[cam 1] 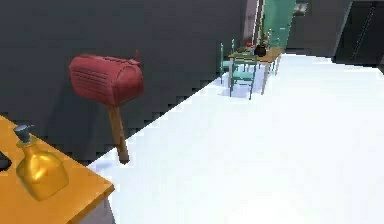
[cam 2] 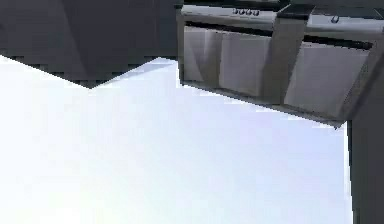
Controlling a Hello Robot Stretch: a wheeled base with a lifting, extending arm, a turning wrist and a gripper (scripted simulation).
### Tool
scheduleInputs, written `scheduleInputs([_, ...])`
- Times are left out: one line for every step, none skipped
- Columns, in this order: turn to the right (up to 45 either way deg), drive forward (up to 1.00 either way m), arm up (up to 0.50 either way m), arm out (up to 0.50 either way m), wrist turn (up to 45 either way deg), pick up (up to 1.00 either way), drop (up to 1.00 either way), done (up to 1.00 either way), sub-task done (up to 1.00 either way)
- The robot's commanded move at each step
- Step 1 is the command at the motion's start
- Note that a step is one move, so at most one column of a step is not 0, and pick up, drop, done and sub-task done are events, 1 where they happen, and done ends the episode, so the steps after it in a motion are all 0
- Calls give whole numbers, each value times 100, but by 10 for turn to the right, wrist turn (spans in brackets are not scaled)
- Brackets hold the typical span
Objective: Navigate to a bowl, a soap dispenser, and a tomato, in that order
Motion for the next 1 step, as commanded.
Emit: scheduleInputs([300,0,0,0,0,0,0,0,0])
